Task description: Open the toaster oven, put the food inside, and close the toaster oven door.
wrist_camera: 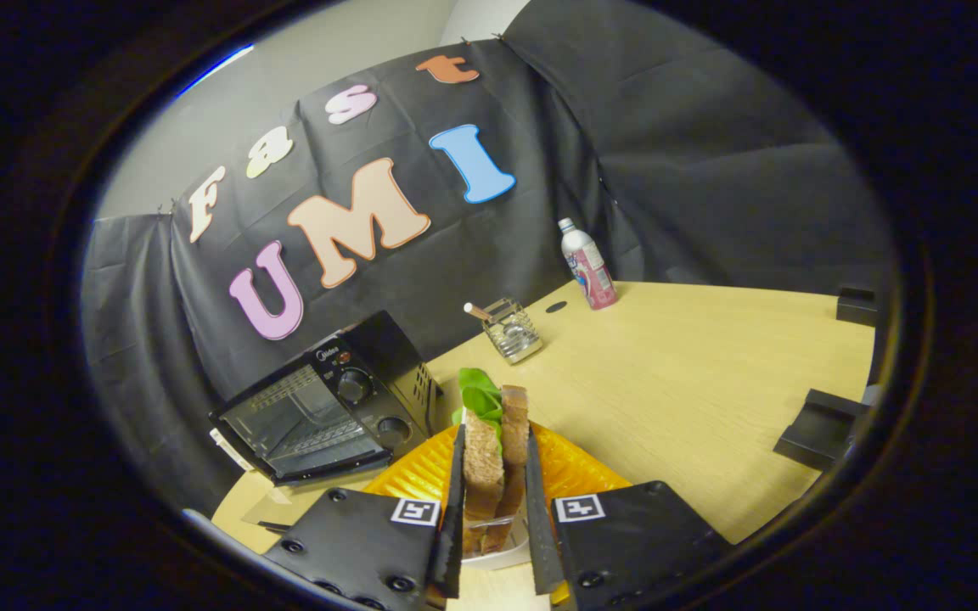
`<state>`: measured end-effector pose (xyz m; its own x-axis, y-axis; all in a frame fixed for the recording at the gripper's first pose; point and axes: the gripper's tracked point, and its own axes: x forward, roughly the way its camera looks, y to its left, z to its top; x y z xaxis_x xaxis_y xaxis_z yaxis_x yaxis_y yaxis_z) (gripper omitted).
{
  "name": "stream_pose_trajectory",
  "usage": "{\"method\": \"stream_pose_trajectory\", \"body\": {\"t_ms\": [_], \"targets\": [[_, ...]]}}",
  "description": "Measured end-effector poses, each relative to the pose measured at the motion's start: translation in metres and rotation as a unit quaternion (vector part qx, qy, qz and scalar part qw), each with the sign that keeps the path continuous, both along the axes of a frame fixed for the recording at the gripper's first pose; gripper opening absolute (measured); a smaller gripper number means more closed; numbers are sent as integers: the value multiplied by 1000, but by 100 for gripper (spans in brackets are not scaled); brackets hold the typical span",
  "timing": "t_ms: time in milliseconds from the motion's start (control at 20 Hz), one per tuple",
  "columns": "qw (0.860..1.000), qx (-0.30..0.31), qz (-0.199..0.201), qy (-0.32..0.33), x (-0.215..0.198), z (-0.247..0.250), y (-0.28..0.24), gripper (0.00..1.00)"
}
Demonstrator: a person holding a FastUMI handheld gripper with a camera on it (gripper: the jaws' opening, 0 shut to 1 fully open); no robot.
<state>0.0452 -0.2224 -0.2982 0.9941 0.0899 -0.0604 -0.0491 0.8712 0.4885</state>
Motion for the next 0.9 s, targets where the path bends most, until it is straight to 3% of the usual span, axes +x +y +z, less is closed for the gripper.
{"method": "stream_pose_trajectory", "body": {"t_ms": [200, 400, 650, 900], "targets": [[998, -56, -27, -16, -19, 33, 3, 35], [996, -38, -46, -66, -44, 88, 24, 35], [988, 94, -47, -116, -64, 132, 73, 35], [968, 234, -27, -80, -56, 100, 136, 34]]}}
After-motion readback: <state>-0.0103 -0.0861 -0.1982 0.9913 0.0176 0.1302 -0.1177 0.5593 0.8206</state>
